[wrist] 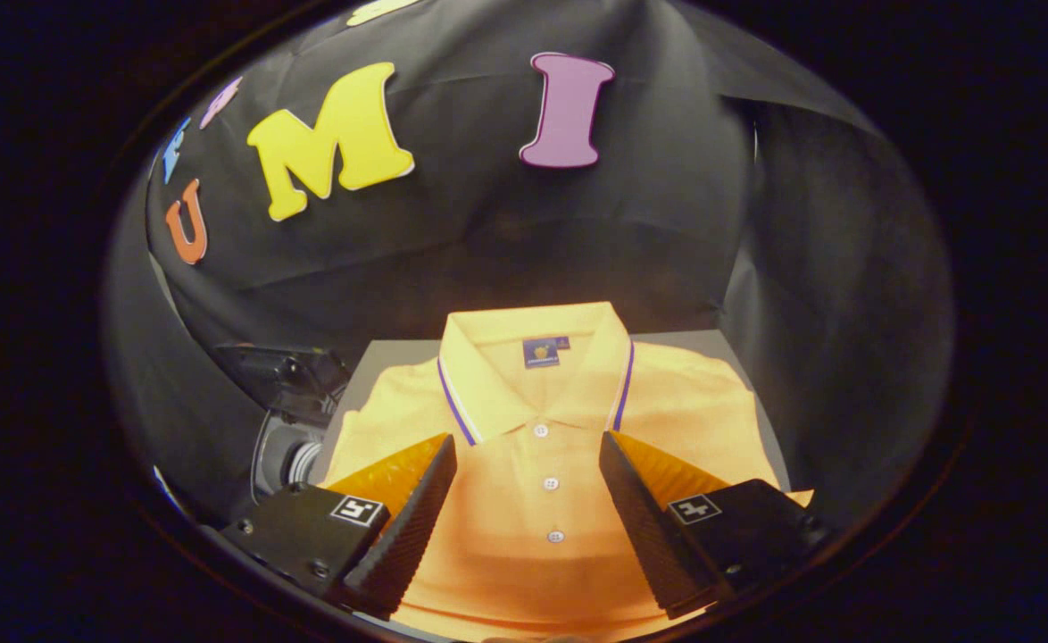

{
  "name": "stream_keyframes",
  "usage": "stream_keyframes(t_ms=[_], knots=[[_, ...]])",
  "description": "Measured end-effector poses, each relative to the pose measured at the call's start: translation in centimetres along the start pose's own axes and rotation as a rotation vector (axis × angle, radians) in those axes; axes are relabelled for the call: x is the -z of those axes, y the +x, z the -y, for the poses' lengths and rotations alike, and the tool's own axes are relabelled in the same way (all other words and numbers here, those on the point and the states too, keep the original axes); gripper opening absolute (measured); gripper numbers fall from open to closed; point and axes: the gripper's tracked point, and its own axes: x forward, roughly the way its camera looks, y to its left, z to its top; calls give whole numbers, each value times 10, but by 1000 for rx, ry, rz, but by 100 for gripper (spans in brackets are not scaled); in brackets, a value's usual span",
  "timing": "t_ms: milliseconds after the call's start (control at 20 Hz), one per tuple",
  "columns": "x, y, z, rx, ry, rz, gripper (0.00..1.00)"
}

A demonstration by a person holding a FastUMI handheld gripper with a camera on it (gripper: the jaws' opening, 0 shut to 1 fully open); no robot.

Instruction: Put the clothes into the washing machine and then close the washing machine lid.

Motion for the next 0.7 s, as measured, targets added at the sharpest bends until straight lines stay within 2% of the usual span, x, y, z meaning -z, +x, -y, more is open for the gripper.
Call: stream_keyframes(t_ms=[150,300,550,700], knots=[[19,11,6,15,21,-70,100],[21,16,9,36,12,-81,99],[24,15,8,47,-23,-71,91],[21,13,12,50,-21,-81,79]])
